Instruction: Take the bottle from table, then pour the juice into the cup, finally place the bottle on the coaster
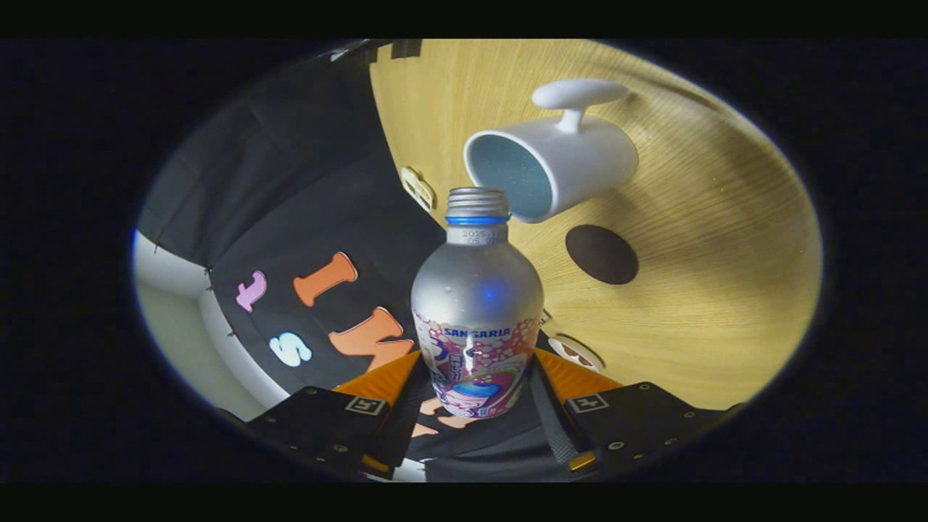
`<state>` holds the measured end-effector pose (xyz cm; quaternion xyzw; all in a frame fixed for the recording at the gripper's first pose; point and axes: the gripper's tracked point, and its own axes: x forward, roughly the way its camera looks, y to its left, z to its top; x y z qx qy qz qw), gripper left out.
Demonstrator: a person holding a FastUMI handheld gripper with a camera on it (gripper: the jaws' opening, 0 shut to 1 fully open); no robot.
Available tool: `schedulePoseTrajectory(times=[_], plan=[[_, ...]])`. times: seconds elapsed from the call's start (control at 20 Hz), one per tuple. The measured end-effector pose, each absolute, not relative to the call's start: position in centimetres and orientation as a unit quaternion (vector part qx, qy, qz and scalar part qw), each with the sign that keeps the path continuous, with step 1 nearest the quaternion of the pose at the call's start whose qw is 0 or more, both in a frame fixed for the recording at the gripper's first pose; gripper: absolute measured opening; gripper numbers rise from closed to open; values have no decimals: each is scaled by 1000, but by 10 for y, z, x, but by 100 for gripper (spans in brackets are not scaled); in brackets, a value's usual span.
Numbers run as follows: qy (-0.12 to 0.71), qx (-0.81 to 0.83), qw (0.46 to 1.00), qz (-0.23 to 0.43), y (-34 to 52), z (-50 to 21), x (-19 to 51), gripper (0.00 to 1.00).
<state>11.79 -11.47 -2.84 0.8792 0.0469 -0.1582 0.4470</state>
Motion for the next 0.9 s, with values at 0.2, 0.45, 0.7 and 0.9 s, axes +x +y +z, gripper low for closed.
schedulePoseTrajectory(times=[0.2, 0.45, 0.7, 0.9], plan=[[85, 789, 577, -194, -107, -52, 102, 75], [109, 643, 730, -205, -120, -66, 111, 75], [130, 468, 846, -220, -142, -63, 118, 76], [159, 300, 909, -241, -152, -64, 129, 76]])
